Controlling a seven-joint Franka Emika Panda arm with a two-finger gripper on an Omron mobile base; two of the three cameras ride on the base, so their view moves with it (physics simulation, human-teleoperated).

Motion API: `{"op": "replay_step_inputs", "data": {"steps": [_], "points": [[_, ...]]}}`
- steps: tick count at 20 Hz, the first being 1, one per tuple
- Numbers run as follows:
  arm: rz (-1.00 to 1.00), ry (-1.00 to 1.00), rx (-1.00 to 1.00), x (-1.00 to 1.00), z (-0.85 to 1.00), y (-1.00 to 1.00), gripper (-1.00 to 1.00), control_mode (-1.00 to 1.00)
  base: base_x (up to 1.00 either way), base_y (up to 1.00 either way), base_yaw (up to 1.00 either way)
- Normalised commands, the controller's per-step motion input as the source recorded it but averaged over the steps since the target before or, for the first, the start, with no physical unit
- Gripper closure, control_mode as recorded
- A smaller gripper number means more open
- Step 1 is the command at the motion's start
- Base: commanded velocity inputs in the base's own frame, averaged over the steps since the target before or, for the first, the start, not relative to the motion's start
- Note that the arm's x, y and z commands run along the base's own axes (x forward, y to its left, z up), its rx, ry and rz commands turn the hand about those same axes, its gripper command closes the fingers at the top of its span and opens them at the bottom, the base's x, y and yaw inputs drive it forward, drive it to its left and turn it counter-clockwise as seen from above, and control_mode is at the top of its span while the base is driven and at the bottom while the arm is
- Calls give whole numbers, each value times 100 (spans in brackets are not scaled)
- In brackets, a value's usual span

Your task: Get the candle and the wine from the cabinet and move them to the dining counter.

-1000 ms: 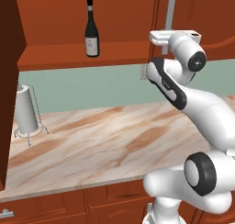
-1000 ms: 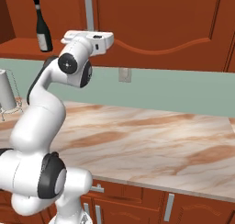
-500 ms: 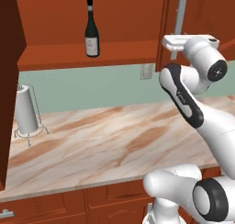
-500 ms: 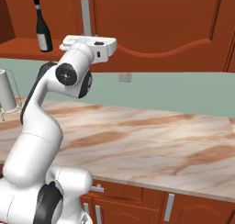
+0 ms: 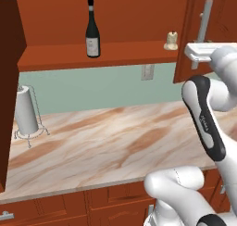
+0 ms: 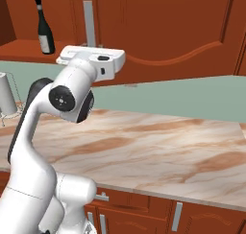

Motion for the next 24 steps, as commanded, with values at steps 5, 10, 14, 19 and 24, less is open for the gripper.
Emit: {"op": "replay_step_inputs", "data": {"steps": [5, 10, 14, 19, 24], "points": [[-6, 0, 1, -100, 0, -93, 100, -100, 0, 0, 0], [-9, 0, 1, -100, 0, -94, 100, -100, 0, 0, 0], [-9, 0, 0, -99, 0, -92, 100, -100, 0, 0, 0], [-4, 0, 0, -76, 0, -72, 100, -100, 0, 0, 0], [0, 0, 0, -26, 0, -19, 100, -100, 0, 0, 0]]}}
